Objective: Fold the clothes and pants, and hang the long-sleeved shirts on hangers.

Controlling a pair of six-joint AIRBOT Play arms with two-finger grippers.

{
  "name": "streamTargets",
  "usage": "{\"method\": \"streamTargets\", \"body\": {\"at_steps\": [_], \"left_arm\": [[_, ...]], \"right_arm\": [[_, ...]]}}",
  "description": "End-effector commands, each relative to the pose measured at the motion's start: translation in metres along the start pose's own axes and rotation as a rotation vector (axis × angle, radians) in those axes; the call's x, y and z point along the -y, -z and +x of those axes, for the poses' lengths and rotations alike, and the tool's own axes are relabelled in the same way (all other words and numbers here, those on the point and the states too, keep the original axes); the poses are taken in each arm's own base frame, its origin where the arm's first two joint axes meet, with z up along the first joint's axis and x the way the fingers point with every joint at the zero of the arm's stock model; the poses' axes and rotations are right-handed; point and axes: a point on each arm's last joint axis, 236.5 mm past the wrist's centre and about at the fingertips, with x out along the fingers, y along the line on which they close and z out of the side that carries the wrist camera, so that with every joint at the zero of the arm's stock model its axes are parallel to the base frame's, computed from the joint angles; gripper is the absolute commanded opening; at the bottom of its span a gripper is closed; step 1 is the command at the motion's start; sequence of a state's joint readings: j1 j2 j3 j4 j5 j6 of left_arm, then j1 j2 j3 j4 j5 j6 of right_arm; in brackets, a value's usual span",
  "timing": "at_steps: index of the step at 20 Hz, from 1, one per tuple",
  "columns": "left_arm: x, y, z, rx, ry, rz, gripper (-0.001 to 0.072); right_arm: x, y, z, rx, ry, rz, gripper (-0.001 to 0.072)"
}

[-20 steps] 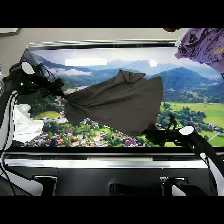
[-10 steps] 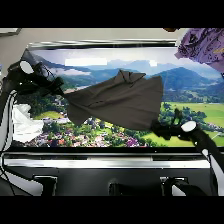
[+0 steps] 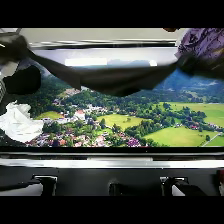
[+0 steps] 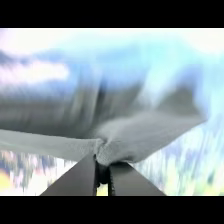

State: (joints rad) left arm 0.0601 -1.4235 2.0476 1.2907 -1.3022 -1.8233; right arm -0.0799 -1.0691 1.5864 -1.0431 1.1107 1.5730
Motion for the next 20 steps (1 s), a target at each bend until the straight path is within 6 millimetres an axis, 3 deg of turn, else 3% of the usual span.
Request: {"method": "streamTargets", "body": {"at_steps": [1,3,6,8,10,12,14,17,20], "left_arm": [[0.053,-0.044,-0.158,0.363,0.101,0.092,0.0017],[0.076,-0.046,-0.239,0.539,0.158,0.126,0.0017],[0.099,-0.042,-0.343,0.786,0.212,0.188,0.0017],[0.092,-0.039,-0.374,0.859,0.185,0.166,0.0017],[0.083,-0.038,-0.371,0.849,0.159,0.129,0.0017],[0.076,-0.038,-0.332,0.755,0.146,0.107,0.0017],[0.062,-0.037,-0.268,0.618,0.118,0.075,0.0017],[0.03,-0.019,-0.144,0.366,0.053,0.024,0.0017],[-0.008,0.022,-0.013,0.1,-0.036,-0.013,0.0017]], "right_arm": [[-0.07,-0.078,-0.135,0.31,0.019,-0.217,0.0032],[-0.104,-0.088,-0.199,0.448,-0.003,-0.29,0.0032],[-0.128,-0.085,-0.262,0.593,-0.005,-0.33,0.0032],[-0.124,-0.086,-0.283,0.646,0.033,-0.314,0.0032],[-0.116,-0.088,-0.276,0.628,0.057,-0.297,0.0032],[-0.102,-0.088,-0.245,0.546,0.072,-0.273,0.0032],[-0.071,-0.079,-0.187,0.374,0.104,-0.202,0.0033],[-0.008,-0.051,-0.075,0.053,0.17,-0.089,0.0033],[0.059,-0.014,0.044,-0.196,0.201,0.015,0.0033]]}}
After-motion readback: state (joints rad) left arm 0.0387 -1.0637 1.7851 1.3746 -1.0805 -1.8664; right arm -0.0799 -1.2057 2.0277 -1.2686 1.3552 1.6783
